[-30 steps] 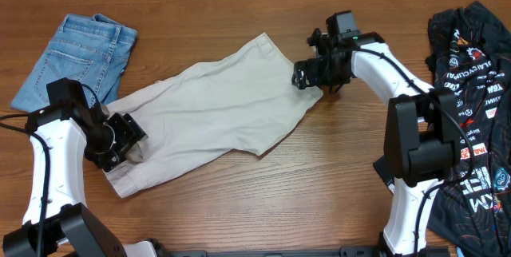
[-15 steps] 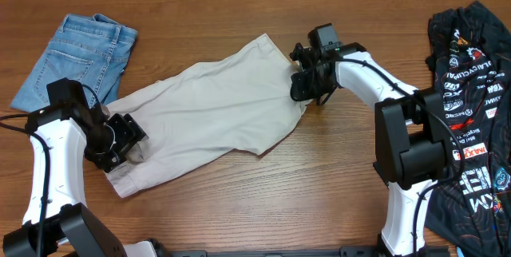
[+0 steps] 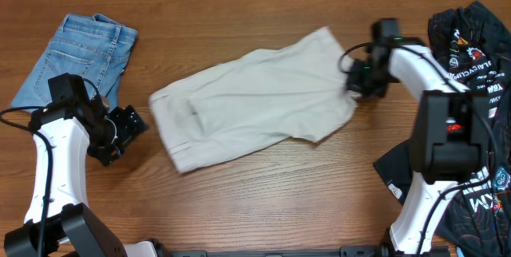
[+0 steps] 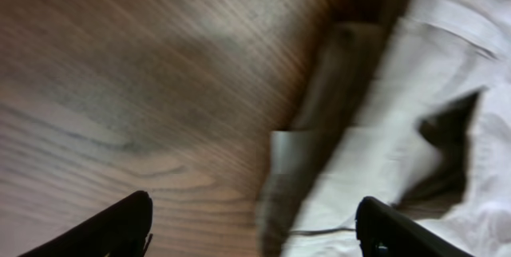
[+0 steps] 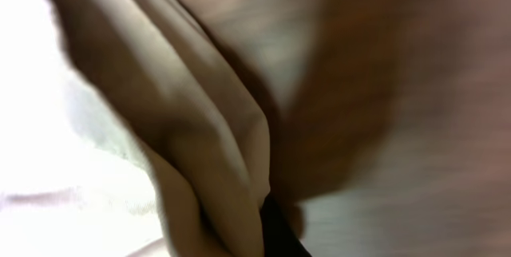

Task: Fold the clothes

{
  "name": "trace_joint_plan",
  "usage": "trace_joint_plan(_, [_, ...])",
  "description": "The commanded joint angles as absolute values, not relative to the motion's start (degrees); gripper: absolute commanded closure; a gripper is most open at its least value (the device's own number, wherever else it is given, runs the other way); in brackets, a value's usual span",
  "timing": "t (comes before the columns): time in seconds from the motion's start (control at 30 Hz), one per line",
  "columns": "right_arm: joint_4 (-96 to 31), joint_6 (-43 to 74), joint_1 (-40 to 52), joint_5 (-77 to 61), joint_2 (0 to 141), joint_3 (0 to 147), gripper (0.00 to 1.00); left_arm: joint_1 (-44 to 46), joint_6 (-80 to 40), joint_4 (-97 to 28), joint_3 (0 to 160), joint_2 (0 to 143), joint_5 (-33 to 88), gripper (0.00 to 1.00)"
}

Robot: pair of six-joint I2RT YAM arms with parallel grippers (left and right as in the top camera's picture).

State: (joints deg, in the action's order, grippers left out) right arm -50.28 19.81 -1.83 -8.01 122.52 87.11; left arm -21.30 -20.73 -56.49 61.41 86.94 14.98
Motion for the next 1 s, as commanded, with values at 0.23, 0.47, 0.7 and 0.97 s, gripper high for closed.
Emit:
trace_joint_plan(0.23, [-56.29,25.54,-6.55,1.65,121.93,86.37,0.96,-17.02,-19.62,-50.17,60.99,87.61,22.63,0.00])
trace_joint_plan(0.47, [-56.49,25.30,-5.96,1.65,121.93,86.35,0.96,-12.43,-16.29,-45.21,60.99,91.50,34.17,0.00])
trace_joint_plan(0.7, [-56.31,25.30,-5.96,1.65,121.93,86.35,0.96,-7.84,-18.83,-43.22,60.99,99.53,28.82,0.00])
trace_joint_plan(0.97, [-56.27,25.30,-5.96,1.63,121.93,86.35,0.96,-4.75,-18.85,-37.36,60.99,107.90,33.41,0.00])
